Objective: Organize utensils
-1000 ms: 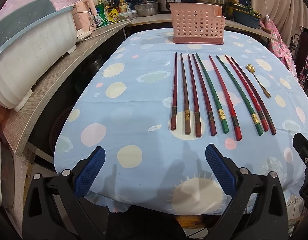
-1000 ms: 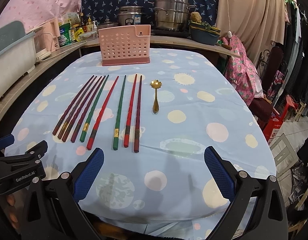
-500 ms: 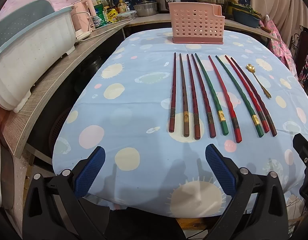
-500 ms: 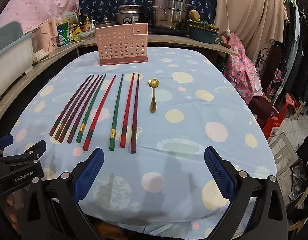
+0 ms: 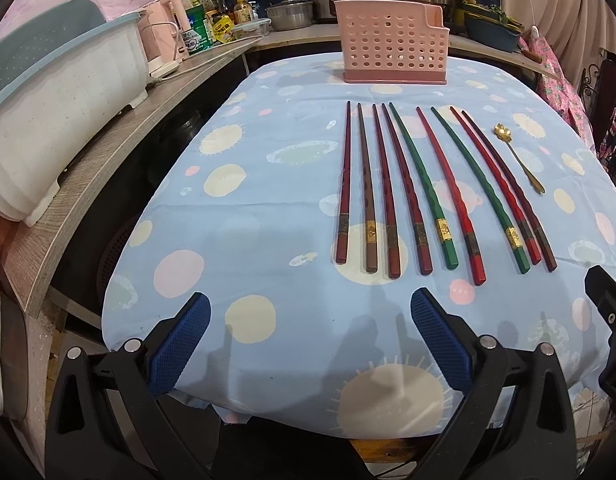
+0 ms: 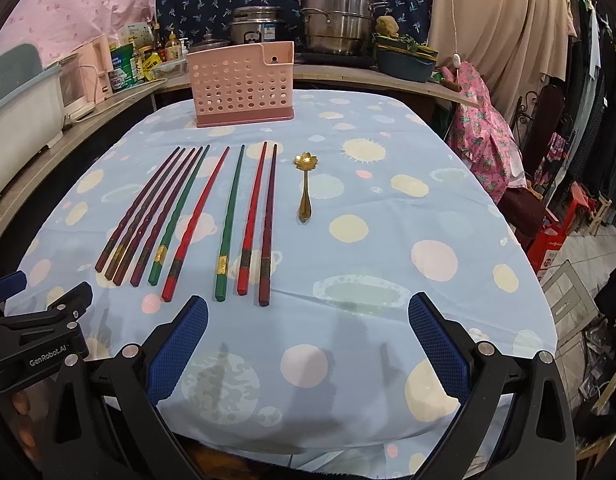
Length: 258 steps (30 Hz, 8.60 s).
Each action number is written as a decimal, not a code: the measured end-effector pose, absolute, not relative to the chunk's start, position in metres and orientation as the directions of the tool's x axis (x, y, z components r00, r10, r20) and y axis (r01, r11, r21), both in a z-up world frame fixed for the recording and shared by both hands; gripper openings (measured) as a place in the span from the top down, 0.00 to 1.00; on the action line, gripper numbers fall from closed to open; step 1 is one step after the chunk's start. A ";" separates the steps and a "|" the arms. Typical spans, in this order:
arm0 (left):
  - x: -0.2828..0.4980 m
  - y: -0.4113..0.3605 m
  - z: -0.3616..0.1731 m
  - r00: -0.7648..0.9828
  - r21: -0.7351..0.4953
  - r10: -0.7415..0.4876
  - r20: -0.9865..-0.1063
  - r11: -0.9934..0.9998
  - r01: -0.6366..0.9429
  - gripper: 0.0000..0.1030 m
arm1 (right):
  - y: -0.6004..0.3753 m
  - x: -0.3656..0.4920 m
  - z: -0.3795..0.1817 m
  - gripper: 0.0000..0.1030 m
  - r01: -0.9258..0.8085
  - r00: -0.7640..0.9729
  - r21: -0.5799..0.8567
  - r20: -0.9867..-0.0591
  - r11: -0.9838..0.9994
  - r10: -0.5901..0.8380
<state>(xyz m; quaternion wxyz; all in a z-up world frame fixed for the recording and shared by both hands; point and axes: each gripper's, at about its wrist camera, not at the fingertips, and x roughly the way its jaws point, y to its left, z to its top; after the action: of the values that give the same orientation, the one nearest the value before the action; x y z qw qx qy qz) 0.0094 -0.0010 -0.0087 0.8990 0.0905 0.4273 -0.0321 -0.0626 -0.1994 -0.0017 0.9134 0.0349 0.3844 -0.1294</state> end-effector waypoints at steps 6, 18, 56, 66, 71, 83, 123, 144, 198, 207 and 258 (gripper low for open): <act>0.010 0.000 -0.011 0.630 0.135 0.021 -0.777 0.982 0.133 0.07 | -0.198 -0.062 -0.004 0.06 0.259 0.669 -0.034 -0.715 0.965 -0.205; 0.009 0.001 -0.013 0.631 0.133 0.018 -0.776 0.982 0.136 0.07 | -0.197 -0.061 -0.005 0.06 0.258 0.669 -0.034 -0.715 0.966 -0.203; 0.046 0.025 -0.016 0.616 0.065 0.002 -0.787 0.995 0.080 0.11 | -0.206 -0.045 -0.010 0.07 0.270 0.667 -0.014 -0.718 0.963 -0.197; 0.071 0.019 -0.028 0.579 0.034 -0.030 -0.815 0.994 0.099 0.23 | -0.222 -0.015 -0.008 0.11 0.273 0.678 0.012 -0.712 0.962 -0.184; 0.079 0.018 -0.029 0.553 0.007 -0.054 -0.832 0.994 0.108 0.35 | -0.228 0.005 -0.009 0.23 0.269 0.676 0.029 -0.718 0.963 -0.167; 0.085 0.006 -0.024 0.496 -0.070 -0.151 -0.855 0.982 0.177 0.88 | -0.245 0.051 -0.029 0.54 0.274 0.623 0.059 -0.771 0.960 -0.131; 0.098 0.019 -0.024 0.439 -0.196 -0.251 -0.862 0.966 0.167 0.94 | -0.259 0.050 -0.001 0.90 0.250 0.646 0.143 -0.762 0.958 -0.055; 0.095 0.014 0.006 0.477 -0.197 -0.268 -0.837 0.961 0.195 0.93 | -0.256 0.049 0.017 0.90 0.232 0.672 0.148 -0.739 0.961 -0.048; 0.344 -0.042 0.226 0.831 -0.218 -0.249 -0.498 0.963 0.158 0.93 | -0.303 0.308 0.123 0.88 0.183 0.822 0.225 -0.570 0.957 -0.023; 0.306 -0.031 0.216 0.828 -0.157 -0.205 -0.522 0.977 0.143 0.52 | -0.301 0.244 0.141 0.63 0.174 0.850 0.248 -0.526 0.953 -0.019; 0.087 0.011 0.009 0.583 0.007 -0.063 -0.810 0.993 0.117 0.42 | -0.217 -0.002 -0.011 0.58 0.143 0.646 0.102 -0.763 0.985 -0.015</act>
<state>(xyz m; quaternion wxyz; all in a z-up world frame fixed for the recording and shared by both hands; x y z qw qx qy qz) 0.0869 0.0110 0.0091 0.8891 0.0298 0.4539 -0.0508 -0.0020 -0.2166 -0.0110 0.9039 0.0763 0.4186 -0.0435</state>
